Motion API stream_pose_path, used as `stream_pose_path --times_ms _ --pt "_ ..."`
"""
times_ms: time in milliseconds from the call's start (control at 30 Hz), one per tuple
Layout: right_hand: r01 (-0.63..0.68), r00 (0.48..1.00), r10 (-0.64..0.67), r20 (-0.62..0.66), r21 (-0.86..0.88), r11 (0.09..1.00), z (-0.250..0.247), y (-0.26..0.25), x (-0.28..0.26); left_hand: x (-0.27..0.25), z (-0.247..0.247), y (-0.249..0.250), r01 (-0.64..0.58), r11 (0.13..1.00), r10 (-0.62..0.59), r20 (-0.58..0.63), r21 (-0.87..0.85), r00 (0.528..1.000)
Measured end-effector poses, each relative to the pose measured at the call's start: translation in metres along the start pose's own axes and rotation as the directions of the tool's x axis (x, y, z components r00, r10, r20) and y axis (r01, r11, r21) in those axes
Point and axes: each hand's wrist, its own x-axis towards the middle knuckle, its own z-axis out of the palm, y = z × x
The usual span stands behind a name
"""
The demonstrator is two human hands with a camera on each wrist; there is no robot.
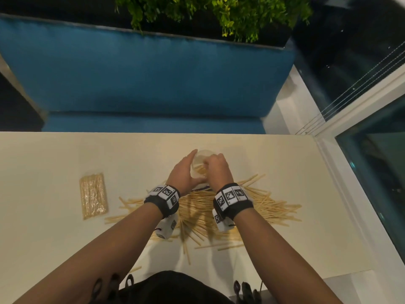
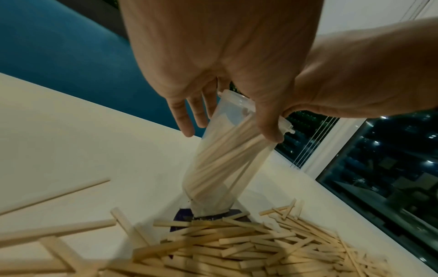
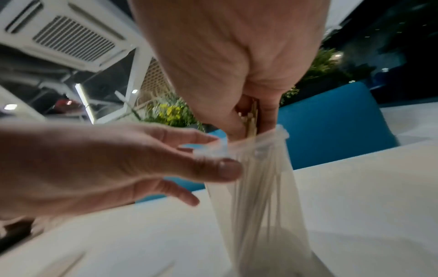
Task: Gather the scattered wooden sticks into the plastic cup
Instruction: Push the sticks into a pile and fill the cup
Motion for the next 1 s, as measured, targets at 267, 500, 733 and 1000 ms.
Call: stream_pose_path --times_ms 267,500,733,1000 --pt "0.152 0.965 -0.186 -0.186 -0.181 0.972 0.015 0.006 -0.039 0.005 0.002 -0.007 -0.039 0.998 0.038 -0.026 -0.047 0.999" --pt "0.059 0.993 -0.061 -0.097 -0.027 0.998 0.032 0.004 -0.063 0.004 0.003 -0.009 -0.063 0.998 0.063 -0.024 -0.013 0.998" --pt "-0.020 0.961 0.032 -0.274 0.048 0.999 0.027 -0.008 -0.065 0.005 0.003 -0.007 -0.046 0.999 0.047 -0.015 0.005 0.999" --pt "-0.050 0.995 0.037 -0.088 -0.155 0.987 0.032 -0.011 -0.069 0.003 0.003 -0.008 -0.051 0.999 0.051 -0.041 0.012 0.998"
